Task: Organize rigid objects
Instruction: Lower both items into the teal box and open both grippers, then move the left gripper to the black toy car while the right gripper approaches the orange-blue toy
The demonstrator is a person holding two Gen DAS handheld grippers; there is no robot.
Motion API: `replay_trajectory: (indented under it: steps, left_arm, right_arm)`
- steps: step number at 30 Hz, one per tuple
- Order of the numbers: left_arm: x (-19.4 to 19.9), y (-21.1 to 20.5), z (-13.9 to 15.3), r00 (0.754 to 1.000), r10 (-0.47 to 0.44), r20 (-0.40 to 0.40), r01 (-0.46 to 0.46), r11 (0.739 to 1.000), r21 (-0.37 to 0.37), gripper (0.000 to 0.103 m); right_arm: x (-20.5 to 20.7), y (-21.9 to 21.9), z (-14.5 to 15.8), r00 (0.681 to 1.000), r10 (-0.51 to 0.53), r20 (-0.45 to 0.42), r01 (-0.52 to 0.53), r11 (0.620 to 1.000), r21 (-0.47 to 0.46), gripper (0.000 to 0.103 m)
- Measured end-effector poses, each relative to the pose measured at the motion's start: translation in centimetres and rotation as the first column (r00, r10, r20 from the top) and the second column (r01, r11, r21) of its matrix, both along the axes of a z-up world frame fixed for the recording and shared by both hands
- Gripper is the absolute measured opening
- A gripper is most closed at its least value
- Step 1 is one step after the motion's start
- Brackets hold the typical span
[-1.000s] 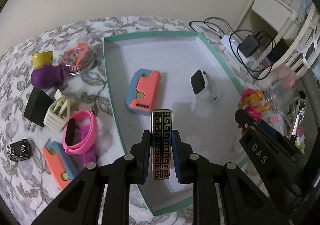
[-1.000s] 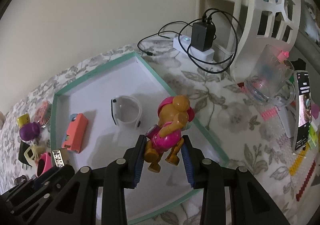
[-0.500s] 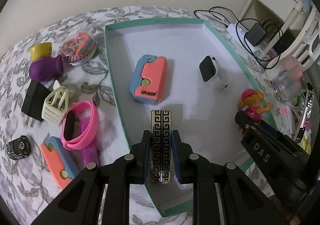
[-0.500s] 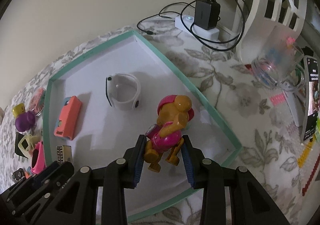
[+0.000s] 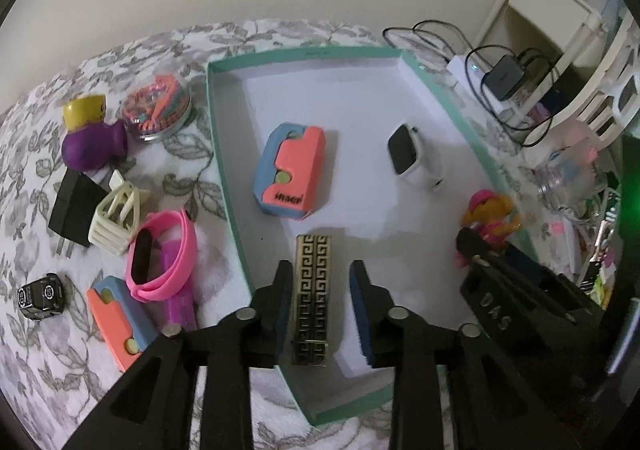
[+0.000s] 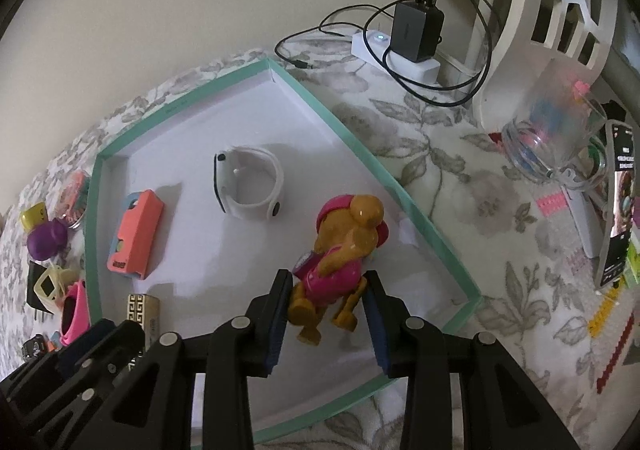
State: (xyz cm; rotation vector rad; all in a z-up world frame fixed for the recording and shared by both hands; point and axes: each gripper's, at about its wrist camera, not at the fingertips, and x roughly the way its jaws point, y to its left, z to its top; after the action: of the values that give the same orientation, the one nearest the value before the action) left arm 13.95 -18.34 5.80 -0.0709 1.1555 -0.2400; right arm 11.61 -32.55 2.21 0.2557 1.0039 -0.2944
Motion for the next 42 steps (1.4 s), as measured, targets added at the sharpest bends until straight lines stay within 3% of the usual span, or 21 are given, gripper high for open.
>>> replay_trajectory:
  steps: [3,8,10,13,15,18,20,26,29,33,42]
  left_arm:
    - [0.0,0.2,1.3,1.000,0.017,0.014,-0.016,1.000,-0.012,0.035]
    - [0.0,1.6,2.9,0.996,0.076,0.035,-0.076,0.997,-0.002,0.037]
    - [0.0,2.4,3.2,0.993,0.114,0.033,-0.114,0.993,0.004,0.047]
    - [0.0,3.4,3.3,0.986,0.162,0.031,-0.163,0.986,0.019,0.063]
    - [0.0,3.9,3.1,0.982,0.184,0.030,-0.185,0.982,0.041,0.064]
    - [0.2,4.6,2.6,0.974,0.226,0.017,-0.227,0.971,0.072,0.077]
    - [0.2,5.2,2.3,0.966,0.258,0.013,-0.258,0.962,0.084,0.079]
    - [0.1,7.2,1.5,0.939,0.344,-0.009,-0.342,0.936,0.082,0.085]
    - [0.1,8.2,1.4,0.930,0.366,-0.020,-0.363,0.928,0.079,0.086]
    - [0.4,9.8,1.6,0.918,0.394,-0.032,-0.391,0.917,0.077,0.097]
    - [0.4,15.4,2.2,0.864,0.498,-0.074,-0.499,0.867,0.012,0.097]
  right_arm:
    - [0.0,0.1,0.6,1.000,0.001,0.009,-0.001,1.000,-0.009,0.057]
    - [-0.2,0.3,1.9,0.999,0.005,0.045,-0.005,1.000,-0.013,0.058]
    - [-0.3,0.6,2.3,0.998,0.012,0.056,-0.011,1.000,-0.019,0.058]
    - [-0.2,1.0,2.5,0.998,0.023,0.063,-0.022,1.000,-0.016,0.073]
    - [-0.1,1.2,2.4,0.997,0.035,0.064,-0.035,0.999,-0.005,0.075]
    - [0.0,1.5,2.2,0.997,0.051,0.059,-0.050,0.999,-0.005,0.084]
    - [0.0,1.9,2.0,0.996,0.063,0.062,-0.062,0.998,-0.012,0.092]
    - [0.1,2.5,1.8,0.994,0.089,0.059,-0.088,0.996,-0.020,0.100]
    - [0.0,2.6,1.7,0.994,0.091,0.059,-0.089,0.996,-0.026,0.102]
    - [0.0,2.9,1.7,0.994,0.094,0.058,-0.092,0.995,-0.039,0.103]
    - [0.5,5.2,3.5,0.982,0.173,0.077,-0.169,0.984,-0.051,0.103]
